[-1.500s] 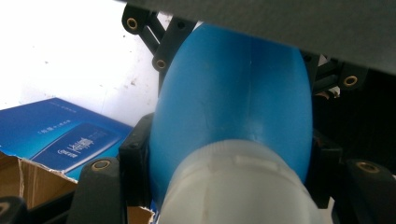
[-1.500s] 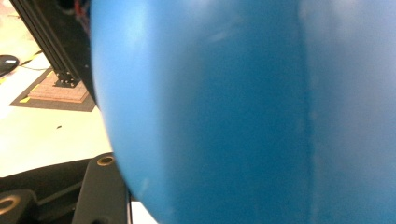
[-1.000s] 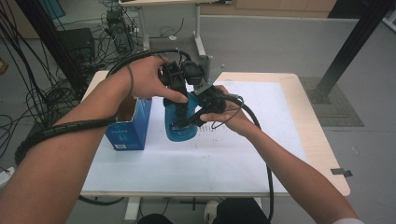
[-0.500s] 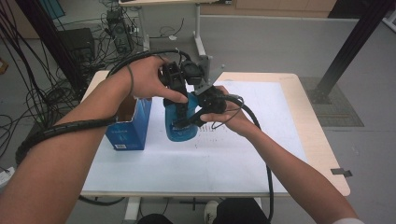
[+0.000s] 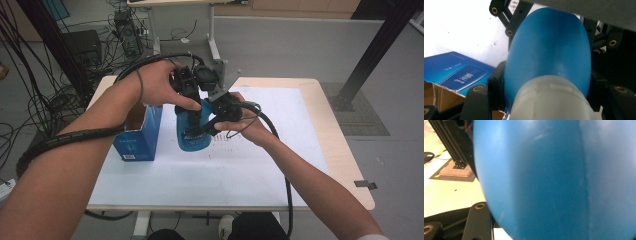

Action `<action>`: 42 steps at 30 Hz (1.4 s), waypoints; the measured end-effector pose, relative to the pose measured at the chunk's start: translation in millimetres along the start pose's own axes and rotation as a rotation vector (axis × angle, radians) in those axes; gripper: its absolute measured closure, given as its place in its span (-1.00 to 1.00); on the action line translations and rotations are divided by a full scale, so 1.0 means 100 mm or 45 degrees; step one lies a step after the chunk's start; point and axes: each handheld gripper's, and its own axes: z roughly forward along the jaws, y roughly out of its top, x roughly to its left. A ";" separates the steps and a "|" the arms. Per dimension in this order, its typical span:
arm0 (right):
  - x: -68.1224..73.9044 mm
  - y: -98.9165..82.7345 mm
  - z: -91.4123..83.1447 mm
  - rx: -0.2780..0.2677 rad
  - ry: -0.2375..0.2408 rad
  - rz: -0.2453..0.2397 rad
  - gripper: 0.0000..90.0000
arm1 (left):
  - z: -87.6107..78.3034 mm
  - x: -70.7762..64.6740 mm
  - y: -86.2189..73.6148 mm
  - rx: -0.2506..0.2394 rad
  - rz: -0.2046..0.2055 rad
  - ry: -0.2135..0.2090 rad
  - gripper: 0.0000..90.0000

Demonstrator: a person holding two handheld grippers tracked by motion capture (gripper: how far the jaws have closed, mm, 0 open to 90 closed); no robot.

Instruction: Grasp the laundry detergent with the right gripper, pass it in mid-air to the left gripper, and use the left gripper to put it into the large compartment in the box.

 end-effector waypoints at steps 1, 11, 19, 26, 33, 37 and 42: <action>0.00 0.00 0.00 0.000 0.000 0.000 -0.12 | 0.00 0.00 0.00 0.000 0.000 0.000 -0.18; 0.01 -0.01 -0.01 0.007 -0.018 0.022 -0.24 | 0.01 -0.02 0.00 0.000 -0.014 0.009 -0.18; 0.00 -0.16 -0.06 0.086 -0.098 0.066 -0.68 | 0.00 0.01 -0.06 0.023 -0.028 0.009 -0.18; -0.01 -0.29 -0.21 0.268 -0.144 0.244 -0.89 | -0.09 0.07 -0.11 0.013 -0.117 0.014 -0.18; 0.04 -0.34 -0.49 0.337 -0.262 0.341 -0.92 | -0.23 0.11 -0.11 0.024 -0.220 0.057 -0.18; 0.06 -0.35 -0.66 0.390 -0.283 0.375 -0.92 | -0.37 0.15 -0.13 0.015 -0.307 0.079 -0.18; 0.10 -0.35 -0.84 0.505 -0.354 0.375 -0.91 | -0.58 0.26 -0.19 0.006 -0.495 0.061 -0.18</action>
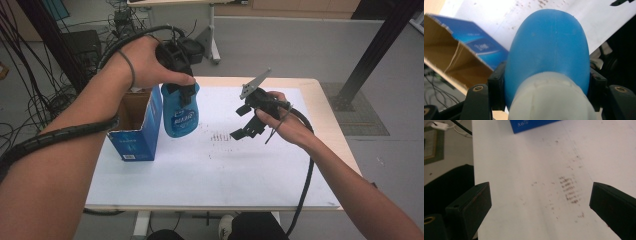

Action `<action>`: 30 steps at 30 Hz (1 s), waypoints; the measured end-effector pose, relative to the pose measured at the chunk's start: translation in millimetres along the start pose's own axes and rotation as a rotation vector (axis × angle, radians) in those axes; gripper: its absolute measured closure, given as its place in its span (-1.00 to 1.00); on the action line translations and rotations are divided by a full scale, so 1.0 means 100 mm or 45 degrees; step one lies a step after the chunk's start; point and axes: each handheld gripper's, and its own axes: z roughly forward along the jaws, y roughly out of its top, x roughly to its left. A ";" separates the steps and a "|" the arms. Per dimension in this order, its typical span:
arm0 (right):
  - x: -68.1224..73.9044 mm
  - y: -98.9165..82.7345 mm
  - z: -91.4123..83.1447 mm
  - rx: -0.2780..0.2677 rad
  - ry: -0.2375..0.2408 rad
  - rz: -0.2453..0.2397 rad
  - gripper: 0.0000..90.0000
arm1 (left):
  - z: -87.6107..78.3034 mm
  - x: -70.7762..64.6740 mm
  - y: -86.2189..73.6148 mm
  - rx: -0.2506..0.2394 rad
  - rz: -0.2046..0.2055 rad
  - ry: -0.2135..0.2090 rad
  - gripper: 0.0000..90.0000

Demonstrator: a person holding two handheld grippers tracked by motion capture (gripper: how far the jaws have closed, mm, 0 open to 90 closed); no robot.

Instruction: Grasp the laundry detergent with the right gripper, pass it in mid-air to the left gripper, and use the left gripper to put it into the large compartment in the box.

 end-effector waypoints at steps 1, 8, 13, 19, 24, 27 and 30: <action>-0.01 -0.02 -0.04 0.011 -0.011 0.003 -0.91 | -0.03 0.02 0.00 -0.002 -0.026 0.004 -0.18; -0.02 -0.07 -0.22 0.099 -0.105 -0.033 -0.90 | -0.33 0.22 -0.04 -0.049 -0.300 0.058 -0.18; 0.00 -0.08 -0.29 0.130 -0.110 -0.054 -0.90 | -0.55 0.39 -0.09 -0.076 -0.488 0.056 -0.18; 0.04 -0.08 -0.38 0.141 -0.121 -0.067 -0.88 | -0.78 0.64 -0.16 -0.078 -0.704 0.059 -0.18; 0.05 -0.13 -0.44 0.158 -0.141 -0.063 -0.88 | -0.82 0.81 -0.22 -0.074 -0.816 0.049 -0.18; 0.05 -0.16 -0.47 0.179 -0.147 -0.062 -0.88 | -0.83 0.92 -0.28 -0.089 -0.887 0.034 -0.18; 0.05 -0.19 -0.49 0.185 -0.145 -0.058 -0.88 | -0.85 1.00 -0.33 -0.102 -0.942 0.044 -0.18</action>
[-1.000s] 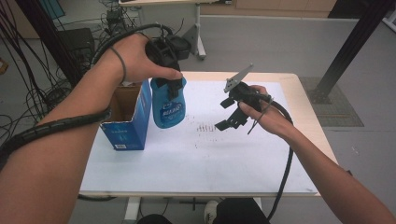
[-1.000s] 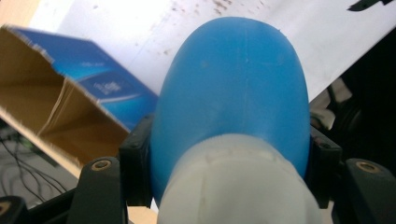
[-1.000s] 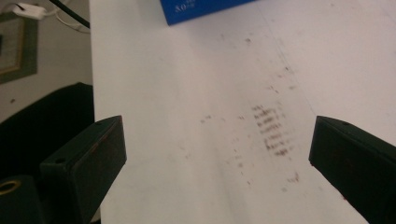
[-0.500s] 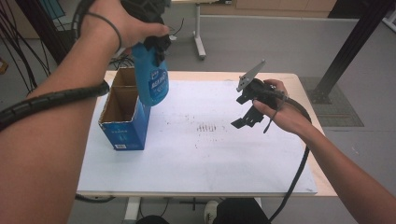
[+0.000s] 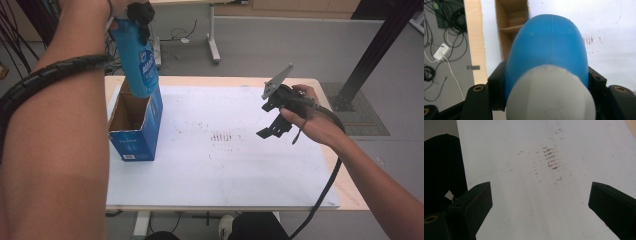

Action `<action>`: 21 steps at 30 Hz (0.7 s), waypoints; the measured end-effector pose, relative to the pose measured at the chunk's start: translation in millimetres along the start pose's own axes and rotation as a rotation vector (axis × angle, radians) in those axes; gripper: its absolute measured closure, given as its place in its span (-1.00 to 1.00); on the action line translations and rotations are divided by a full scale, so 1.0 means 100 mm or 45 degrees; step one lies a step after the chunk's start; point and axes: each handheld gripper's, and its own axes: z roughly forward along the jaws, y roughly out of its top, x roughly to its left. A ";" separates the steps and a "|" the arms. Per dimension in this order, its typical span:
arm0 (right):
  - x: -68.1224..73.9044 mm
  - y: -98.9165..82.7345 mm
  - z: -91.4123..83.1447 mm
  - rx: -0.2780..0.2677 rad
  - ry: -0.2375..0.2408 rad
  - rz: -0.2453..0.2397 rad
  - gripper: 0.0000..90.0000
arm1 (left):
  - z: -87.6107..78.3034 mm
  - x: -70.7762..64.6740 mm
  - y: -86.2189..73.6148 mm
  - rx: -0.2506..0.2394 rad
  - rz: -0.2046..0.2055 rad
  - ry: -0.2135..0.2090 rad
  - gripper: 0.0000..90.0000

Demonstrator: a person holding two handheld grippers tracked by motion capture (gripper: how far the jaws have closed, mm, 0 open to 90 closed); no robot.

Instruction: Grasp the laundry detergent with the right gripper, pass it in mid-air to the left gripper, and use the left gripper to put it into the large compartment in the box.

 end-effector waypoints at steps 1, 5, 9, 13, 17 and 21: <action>0.00 -0.01 0.00 0.004 -0.001 0.003 -0.88 | -0.01 0.03 0.01 -0.006 -0.018 0.005 -0.18; -0.01 -0.05 -0.01 0.026 -0.020 0.005 -0.88 | -0.03 0.15 0.02 -0.029 -0.092 0.026 -0.18; -0.01 -0.07 -0.01 0.017 -0.026 0.016 -0.88 | -0.01 0.24 0.02 -0.036 -0.140 0.024 -0.18; -0.01 -0.07 -0.02 0.023 -0.031 0.012 -0.88 | 0.06 0.33 0.00 -0.028 -0.190 -0.010 -0.18; -0.01 -0.08 -0.01 0.033 -0.031 0.007 -0.88 | 0.13 0.38 -0.02 -0.018 -0.206 -0.008 -0.18; -0.01 -0.10 0.00 0.041 -0.026 0.009 -0.88 | 0.16 0.42 -0.02 -0.025 -0.224 0.001 -0.18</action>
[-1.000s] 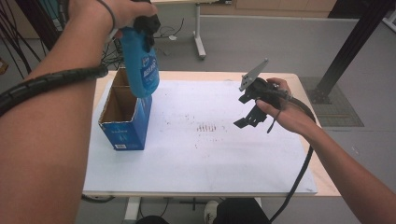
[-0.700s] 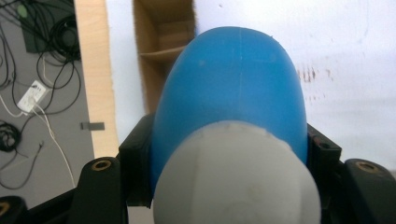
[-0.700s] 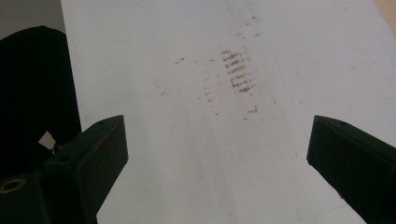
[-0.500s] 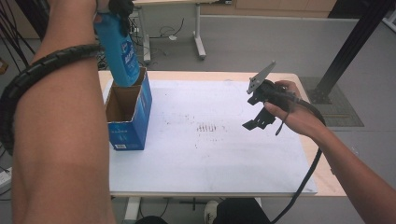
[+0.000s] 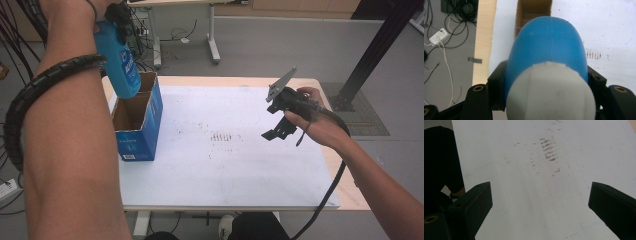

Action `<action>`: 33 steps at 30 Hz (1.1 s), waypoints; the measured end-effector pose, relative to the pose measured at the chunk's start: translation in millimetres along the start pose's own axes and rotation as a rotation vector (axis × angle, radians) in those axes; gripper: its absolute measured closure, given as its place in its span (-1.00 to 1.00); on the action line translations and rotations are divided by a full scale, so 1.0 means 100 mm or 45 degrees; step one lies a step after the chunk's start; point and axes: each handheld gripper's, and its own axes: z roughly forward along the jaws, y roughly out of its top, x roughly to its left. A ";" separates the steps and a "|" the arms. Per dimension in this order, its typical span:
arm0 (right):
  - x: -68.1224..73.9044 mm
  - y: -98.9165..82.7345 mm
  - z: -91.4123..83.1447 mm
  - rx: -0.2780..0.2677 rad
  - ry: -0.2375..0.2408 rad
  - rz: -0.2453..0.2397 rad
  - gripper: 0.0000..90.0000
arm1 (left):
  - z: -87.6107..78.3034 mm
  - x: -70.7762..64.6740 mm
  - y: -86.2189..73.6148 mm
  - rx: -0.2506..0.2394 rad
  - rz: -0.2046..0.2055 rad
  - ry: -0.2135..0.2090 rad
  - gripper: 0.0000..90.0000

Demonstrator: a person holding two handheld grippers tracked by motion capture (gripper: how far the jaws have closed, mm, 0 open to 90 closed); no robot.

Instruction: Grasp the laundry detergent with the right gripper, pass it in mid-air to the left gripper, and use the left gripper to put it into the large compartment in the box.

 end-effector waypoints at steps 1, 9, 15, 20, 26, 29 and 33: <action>0.00 0.00 0.00 0.002 -0.001 0.000 -0.88 | 0.00 0.01 0.00 -0.001 -0.003 0.001 -0.18; -0.01 0.00 0.01 0.010 0.003 -0.003 -0.88 | 0.04 0.06 0.01 -0.022 -0.017 0.010 -0.18; -0.02 -0.01 0.03 0.022 0.003 -0.004 -0.88 | 0.07 0.08 0.01 -0.020 -0.022 0.017 -0.18; -0.02 -0.01 0.04 0.032 0.005 -0.007 -0.88 | 0.11 0.10 0.01 -0.019 -0.024 0.017 -0.18; -0.01 -0.01 0.05 0.037 0.001 -0.004 -0.88 | 0.17 0.13 0.00 -0.028 -0.034 0.021 -0.18; -0.01 -0.02 0.05 0.047 -0.003 -0.009 -0.88 | 0.21 0.15 -0.01 -0.031 -0.033 0.018 -0.18; -0.01 -0.03 0.04 0.047 -0.011 -0.008 -0.88 | 0.29 0.16 -0.01 -0.025 -0.034 0.017 -0.18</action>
